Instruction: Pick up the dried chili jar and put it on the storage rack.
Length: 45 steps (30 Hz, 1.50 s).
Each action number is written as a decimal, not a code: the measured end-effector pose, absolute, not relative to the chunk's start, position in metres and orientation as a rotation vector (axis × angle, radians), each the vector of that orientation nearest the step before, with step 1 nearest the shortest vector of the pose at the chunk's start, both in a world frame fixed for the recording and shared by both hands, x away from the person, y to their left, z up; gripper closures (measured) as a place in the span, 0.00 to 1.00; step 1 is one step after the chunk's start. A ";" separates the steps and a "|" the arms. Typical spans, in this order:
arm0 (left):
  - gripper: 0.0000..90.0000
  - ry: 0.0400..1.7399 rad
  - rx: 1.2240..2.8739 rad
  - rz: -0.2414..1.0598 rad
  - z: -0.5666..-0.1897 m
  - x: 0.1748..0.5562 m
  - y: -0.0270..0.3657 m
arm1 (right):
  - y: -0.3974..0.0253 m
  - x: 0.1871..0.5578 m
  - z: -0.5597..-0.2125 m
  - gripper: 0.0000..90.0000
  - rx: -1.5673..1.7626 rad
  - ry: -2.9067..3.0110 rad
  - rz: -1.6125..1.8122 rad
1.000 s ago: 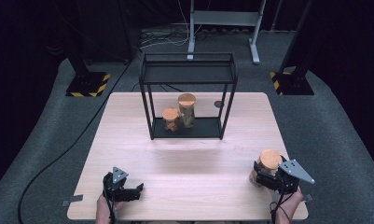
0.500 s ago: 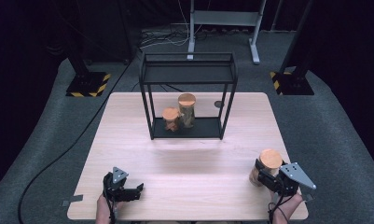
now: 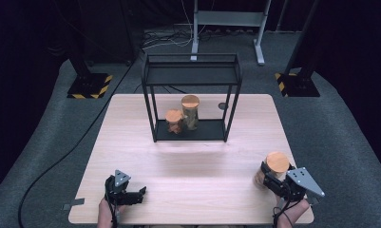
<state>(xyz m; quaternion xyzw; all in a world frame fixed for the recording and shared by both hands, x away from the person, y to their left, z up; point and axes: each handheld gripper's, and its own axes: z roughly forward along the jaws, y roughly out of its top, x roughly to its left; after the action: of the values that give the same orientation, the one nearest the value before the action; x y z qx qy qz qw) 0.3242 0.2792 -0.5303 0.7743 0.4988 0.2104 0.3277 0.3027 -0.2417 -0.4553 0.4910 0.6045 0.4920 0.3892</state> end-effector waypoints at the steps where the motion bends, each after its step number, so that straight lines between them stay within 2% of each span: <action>1: 0.04 1.305 2.028 0.551 -0.530 0.324 0.279 | -0.242 0.302 -0.454 0.27 1.246 1.536 1.253; 45: 0.04 1.303 2.028 0.550 -0.530 0.324 0.279 | -0.194 0.319 -0.437 0.27 1.180 1.683 1.280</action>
<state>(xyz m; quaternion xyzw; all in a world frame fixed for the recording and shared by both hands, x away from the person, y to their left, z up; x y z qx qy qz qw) 0.3241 0.2790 -0.5304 0.7747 0.4979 0.2099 0.3283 0.3190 -0.1941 -0.4373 0.4560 0.6506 0.4947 0.3522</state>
